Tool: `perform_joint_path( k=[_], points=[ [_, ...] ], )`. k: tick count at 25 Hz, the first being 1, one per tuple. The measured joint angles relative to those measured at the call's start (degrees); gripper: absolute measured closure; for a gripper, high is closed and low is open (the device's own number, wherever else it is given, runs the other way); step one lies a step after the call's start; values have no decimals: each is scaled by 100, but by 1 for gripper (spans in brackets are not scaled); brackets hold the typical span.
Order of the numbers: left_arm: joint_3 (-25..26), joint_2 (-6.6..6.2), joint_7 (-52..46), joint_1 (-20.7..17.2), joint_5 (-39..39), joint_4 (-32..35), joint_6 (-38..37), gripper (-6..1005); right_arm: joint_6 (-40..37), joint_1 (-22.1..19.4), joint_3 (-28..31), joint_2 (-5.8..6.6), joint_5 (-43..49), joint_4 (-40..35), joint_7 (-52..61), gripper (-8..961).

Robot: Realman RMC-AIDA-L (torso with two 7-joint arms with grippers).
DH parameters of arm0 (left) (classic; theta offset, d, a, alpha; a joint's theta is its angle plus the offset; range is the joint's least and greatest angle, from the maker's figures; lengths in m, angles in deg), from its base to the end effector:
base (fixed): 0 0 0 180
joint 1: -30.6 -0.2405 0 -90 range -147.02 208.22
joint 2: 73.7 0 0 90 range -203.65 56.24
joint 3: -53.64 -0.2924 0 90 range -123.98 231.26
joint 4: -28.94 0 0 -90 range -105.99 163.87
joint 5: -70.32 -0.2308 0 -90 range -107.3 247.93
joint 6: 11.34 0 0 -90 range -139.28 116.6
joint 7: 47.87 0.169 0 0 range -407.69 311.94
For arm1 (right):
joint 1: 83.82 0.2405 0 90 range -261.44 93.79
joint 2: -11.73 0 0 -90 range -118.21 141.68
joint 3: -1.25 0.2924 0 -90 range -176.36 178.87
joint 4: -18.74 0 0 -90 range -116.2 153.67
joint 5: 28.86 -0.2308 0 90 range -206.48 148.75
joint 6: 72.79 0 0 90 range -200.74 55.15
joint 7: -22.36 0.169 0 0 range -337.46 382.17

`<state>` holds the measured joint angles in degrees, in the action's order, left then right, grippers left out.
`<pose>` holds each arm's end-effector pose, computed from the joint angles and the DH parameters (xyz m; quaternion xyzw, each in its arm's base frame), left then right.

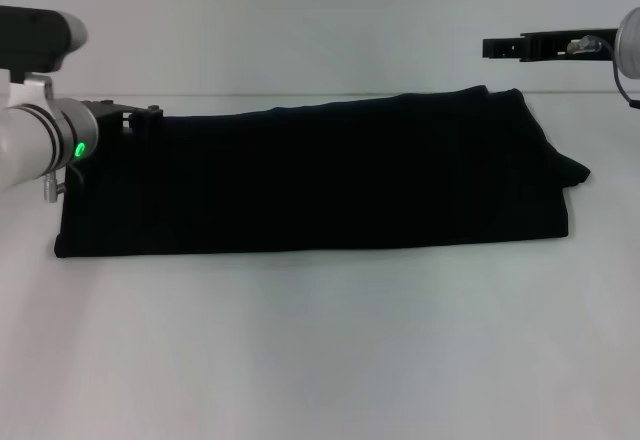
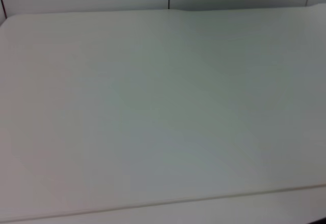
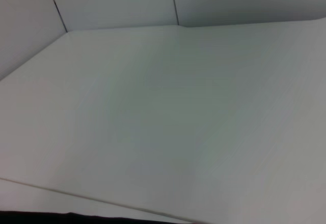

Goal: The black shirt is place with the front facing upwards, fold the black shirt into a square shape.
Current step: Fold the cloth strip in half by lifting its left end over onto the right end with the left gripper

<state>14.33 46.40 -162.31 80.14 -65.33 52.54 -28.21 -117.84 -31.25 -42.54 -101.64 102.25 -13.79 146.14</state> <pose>-0.3179 0.5357 -0.0287 -0.7479 -0.4152 -0.0626 0.5141 0.2390 0.5582 0.0142 -0.8202 0.4106 0.1373 0.3740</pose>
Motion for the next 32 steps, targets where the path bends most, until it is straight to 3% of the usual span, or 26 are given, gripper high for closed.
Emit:
perform_joint_path(
  k=[4, 16, 19, 21, 24, 27, 32],
  points=[
    [-338, 46, 1, 39, 14, -137, 212, 351, 16, 30, 2, -47, 0, 1, 6, 200],
    [-387, 86, -29, 39, 15, -243, 267, 354, 37, 30, -14, -81, -62, 6, 87, 201],
    [-351, 87, -81, -35, 23, -68, -32, 355, -266, -3, -62, 59, 70, 3, 444, 201],
    [-325, 87, -150, -144, 37, 201, -490, 355, -651, -37, -70, 228, 258, -1, 822, 201],
    [-313, 133, -321, -424, 49, 861, -1334, 355, -1298, -139, -66, 478, 505, -8, 1283, 202],
    [-317, 213, -368, -753, 138, 1526, -2045, 355, -1867, -303, -36, 645, 595, -80, 1539, 202],
    [-314, 204, -326, -1075, 363, 2047, -2997, 355, -2441, -654, -28, 736, 642, -234, 1831, 206]
  ],
)
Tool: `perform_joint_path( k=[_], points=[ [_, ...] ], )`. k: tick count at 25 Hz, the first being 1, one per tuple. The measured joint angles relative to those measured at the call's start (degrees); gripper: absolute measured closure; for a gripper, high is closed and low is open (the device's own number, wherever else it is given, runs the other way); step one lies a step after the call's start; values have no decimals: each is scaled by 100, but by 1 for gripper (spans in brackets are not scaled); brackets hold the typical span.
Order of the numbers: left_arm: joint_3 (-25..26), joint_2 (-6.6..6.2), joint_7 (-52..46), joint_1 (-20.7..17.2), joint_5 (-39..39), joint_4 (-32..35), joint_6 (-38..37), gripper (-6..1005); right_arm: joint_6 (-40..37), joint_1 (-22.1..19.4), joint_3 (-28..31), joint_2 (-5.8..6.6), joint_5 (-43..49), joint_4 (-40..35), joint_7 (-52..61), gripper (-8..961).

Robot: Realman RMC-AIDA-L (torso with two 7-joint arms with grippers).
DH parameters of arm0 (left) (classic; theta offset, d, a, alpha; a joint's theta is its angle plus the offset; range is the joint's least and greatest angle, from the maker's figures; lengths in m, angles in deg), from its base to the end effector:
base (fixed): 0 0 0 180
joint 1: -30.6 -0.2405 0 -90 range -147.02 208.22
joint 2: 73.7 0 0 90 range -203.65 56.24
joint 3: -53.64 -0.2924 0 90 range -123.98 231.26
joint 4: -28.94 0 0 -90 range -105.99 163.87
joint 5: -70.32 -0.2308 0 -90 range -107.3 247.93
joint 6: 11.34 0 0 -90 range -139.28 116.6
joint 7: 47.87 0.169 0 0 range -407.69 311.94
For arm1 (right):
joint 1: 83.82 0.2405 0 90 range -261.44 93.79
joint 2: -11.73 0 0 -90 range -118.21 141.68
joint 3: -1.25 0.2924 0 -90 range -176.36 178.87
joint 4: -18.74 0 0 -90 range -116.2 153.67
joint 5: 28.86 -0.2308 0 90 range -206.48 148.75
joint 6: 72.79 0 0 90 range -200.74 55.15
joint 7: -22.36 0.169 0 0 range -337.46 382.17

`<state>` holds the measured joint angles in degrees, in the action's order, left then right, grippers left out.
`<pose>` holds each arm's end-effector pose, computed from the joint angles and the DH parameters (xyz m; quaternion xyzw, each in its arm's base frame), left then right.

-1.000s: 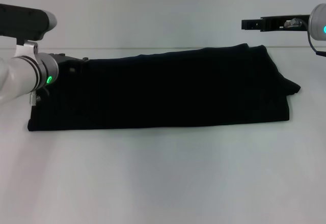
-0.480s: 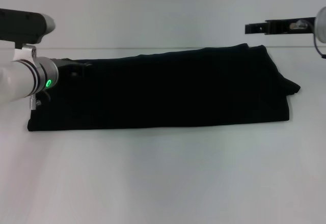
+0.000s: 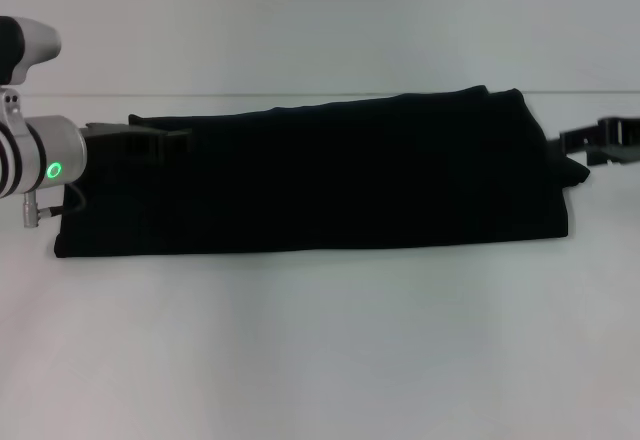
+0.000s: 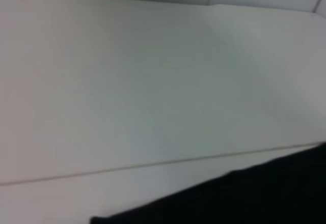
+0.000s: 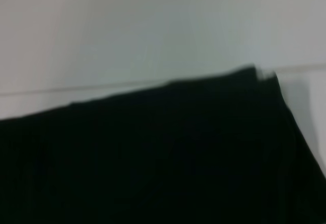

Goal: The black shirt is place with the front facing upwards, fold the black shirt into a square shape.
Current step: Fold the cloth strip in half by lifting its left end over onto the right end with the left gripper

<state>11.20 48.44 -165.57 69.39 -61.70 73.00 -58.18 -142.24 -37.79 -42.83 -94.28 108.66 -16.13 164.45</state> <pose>-0.3060 0.4899 -0.0169 -0.8086 -0.4279 -0.1222 0.3849 0.3036 0.4955 0.0528 -0.7798 0.5691 0.0698 0.2514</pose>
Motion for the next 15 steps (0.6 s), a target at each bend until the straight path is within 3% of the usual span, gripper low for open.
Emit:
perform_joint_path(
  k=[6, 9, 15],
  points=[
    [16, -47, -4, -189, 47, 197, -356, 355, 12, -144, -35, -41, 190, 122, 75, 208],
    [18, -47, -19, -219, 63, 225, -388, 355, 155, -90, -39, -170, 402, 153, 79, 209],
    [24, -50, -6, -256, 159, 228, -397, 355, 531, 11, -39, -315, 581, 254, 81, 209]
  ],
)
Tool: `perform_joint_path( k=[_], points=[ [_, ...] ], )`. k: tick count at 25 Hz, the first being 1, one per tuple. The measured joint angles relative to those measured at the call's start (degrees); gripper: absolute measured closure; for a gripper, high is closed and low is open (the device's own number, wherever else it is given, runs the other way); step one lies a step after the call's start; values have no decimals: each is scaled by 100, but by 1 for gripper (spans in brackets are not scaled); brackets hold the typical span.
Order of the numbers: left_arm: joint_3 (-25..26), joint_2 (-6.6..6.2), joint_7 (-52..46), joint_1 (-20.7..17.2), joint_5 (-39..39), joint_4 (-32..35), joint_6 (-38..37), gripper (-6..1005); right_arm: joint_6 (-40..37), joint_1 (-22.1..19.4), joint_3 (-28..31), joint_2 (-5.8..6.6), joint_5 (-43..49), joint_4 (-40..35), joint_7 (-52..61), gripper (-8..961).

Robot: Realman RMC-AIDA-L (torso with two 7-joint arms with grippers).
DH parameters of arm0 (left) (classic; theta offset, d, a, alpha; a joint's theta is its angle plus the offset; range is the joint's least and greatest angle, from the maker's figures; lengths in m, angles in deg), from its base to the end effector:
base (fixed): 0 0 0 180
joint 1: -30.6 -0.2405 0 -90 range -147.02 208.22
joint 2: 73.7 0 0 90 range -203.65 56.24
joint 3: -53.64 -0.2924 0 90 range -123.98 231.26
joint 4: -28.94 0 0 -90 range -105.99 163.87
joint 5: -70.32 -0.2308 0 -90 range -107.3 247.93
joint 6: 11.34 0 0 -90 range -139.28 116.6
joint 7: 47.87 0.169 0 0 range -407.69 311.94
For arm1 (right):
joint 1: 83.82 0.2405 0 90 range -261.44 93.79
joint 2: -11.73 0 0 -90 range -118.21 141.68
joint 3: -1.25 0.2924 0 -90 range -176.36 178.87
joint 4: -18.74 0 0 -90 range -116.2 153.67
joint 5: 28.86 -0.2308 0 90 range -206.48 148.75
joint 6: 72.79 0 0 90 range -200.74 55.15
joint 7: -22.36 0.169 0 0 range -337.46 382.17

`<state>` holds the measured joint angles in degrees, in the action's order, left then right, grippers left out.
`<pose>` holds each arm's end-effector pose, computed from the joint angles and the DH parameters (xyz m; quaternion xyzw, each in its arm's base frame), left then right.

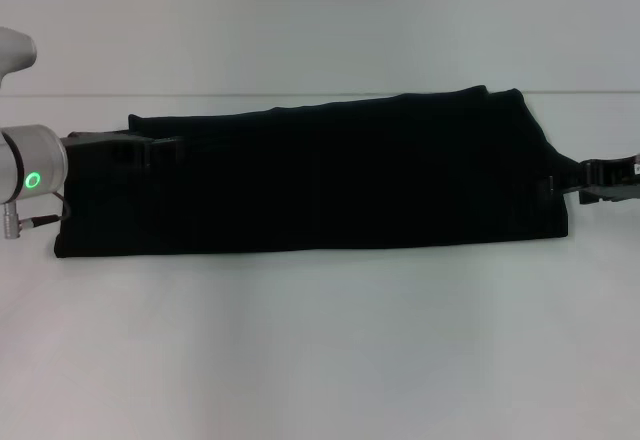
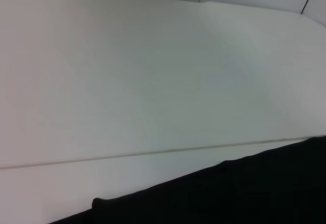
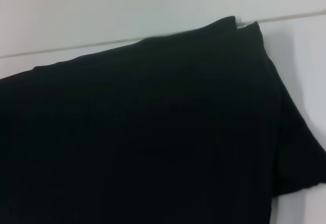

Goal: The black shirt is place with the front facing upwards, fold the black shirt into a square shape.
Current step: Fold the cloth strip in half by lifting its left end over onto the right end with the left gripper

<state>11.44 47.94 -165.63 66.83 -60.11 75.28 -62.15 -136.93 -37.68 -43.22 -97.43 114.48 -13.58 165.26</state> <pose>-0.3156 0.4773 -0.0074 -0.8077 -0.4375 -0.1313 0.3728 0.3208 0.4878 0.0188 -0.7709 0.5782 0.0299 0.2655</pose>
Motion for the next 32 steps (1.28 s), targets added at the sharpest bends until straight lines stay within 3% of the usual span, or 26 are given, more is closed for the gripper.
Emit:
perform_joint_path(
  k=[17, 25, 32],
  points=[
    [2, -37, -15, -21, 27, -25, 53, 356, 805, 193, 0, -225, 202, 407, -65, 219],
    [6, -36, -13, -20, 27, -37, 62, 356, 962, 189, 0, -286, 196, 437, -69, 435],
    [15, -42, -13, -20, 27, -38, 64, 356, 1035, 130, 9, -288, 202, 437, -50, 722]
  ],
)
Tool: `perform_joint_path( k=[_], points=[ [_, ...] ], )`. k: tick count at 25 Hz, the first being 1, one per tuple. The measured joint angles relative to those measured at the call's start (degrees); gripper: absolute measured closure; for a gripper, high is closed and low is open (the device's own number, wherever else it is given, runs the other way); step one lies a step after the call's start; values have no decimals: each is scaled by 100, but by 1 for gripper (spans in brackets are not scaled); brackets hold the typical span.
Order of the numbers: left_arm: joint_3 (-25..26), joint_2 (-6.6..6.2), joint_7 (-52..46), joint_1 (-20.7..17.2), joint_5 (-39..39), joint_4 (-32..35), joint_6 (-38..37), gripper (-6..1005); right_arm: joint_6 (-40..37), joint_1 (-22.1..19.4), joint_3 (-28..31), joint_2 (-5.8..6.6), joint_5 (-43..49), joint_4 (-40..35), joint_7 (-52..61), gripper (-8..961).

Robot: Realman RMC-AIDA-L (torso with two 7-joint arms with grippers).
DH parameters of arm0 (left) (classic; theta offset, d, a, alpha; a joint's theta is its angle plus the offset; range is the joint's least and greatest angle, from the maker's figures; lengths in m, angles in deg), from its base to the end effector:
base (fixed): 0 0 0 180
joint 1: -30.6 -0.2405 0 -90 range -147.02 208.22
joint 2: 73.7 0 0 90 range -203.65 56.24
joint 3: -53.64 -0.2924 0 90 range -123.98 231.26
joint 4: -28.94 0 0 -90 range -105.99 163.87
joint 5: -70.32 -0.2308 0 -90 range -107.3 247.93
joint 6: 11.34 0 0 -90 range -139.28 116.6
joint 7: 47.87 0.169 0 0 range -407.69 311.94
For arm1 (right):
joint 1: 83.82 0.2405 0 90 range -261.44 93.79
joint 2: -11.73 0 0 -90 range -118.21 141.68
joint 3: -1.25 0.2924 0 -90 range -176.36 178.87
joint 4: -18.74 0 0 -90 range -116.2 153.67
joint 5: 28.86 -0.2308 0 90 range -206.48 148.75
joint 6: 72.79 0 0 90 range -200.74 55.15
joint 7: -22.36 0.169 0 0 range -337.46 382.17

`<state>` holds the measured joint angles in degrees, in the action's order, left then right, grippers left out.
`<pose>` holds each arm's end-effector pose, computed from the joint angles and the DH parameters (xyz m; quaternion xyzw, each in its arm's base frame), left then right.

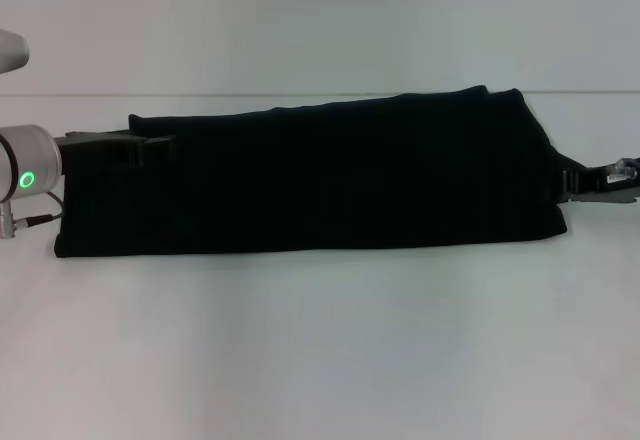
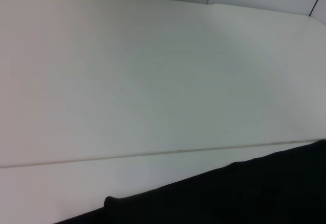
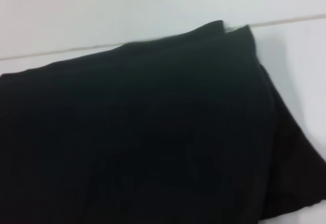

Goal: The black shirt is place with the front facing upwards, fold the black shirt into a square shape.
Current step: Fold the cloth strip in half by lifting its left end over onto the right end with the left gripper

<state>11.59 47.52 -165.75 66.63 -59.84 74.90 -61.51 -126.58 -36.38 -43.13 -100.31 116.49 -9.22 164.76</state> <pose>-0.3203 0.4777 -0.0034 -0.8024 -0.4416 -0.1317 0.3792 0.3261 0.4949 -0.0118 -0.7614 0.5724 0.0290 0.3028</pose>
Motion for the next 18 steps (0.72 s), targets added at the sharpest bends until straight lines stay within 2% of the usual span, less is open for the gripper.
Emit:
perform_joint_path(
  k=[4, 9, 18],
  points=[
    [4, -7, -8, -4, 2, 0, -1, 356, 42, -24, 25, 0, -2, 0, 15, 876],
    [4, -12, -14, -7, 6, 4, -1, 356, 69, -28, 31, 0, -5, 0, 17, 907],
    [4, -20, -14, 13, 9, 2, 0, 355, 11, -59, 37, 17, -40, -11, 25, 898]
  ],
)
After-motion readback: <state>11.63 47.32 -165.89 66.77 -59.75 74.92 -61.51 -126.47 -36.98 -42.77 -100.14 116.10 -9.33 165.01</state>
